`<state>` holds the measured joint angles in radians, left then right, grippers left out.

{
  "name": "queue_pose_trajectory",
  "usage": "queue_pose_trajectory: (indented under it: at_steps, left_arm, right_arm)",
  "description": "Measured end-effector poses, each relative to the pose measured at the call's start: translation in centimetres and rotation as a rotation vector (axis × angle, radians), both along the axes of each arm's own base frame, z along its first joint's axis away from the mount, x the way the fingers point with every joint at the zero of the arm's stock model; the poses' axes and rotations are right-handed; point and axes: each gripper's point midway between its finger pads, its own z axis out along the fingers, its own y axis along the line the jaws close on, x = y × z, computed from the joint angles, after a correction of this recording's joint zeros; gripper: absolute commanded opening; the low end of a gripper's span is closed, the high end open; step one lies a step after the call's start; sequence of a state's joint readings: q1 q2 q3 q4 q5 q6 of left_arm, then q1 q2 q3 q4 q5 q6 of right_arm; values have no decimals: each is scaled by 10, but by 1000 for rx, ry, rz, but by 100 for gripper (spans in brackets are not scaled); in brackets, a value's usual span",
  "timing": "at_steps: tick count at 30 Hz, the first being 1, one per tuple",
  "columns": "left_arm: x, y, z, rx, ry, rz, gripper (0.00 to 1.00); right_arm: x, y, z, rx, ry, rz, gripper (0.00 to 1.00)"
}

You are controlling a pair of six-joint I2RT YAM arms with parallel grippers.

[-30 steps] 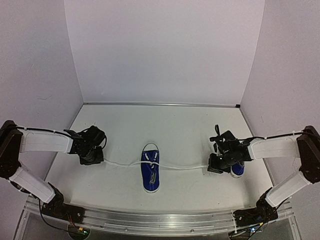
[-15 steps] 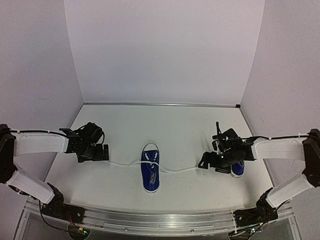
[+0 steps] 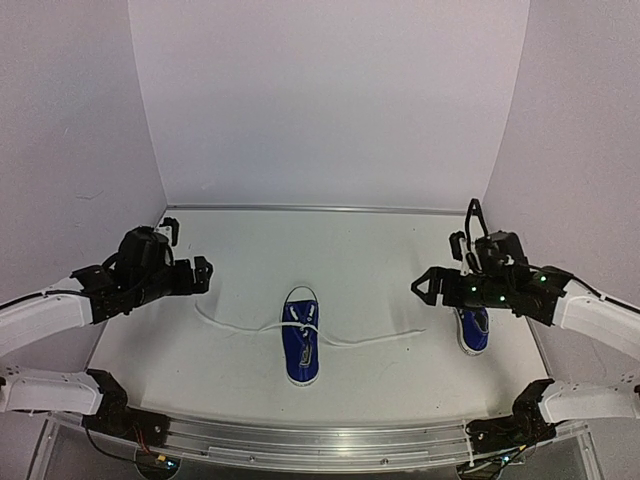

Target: Tie the shoes

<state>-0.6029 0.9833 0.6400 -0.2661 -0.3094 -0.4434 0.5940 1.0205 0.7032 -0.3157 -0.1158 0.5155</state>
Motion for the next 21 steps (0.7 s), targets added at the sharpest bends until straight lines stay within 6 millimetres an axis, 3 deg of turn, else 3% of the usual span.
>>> queue_pose_trajectory:
  at_steps: [5, 11, 15, 21]
  left_arm:
    - [4, -23, -32, 69, 102, -129, 100]
    - [-3, -80, -62, 205, 199, -396, 99]
    - [-31, -121, -80, 285, 226, -632, 86]
    - [-46, -142, -110, 360, 285, -849, 67]
  right_arm:
    - [27, 12, 23, -42, -66, 19, 98]
    - [43, 30, 21, -60, -74, 81, 98]
    - [42, 43, 17, -27, -65, 140, 98]
    - [33, 60, 11, 43, -46, 225, 98]
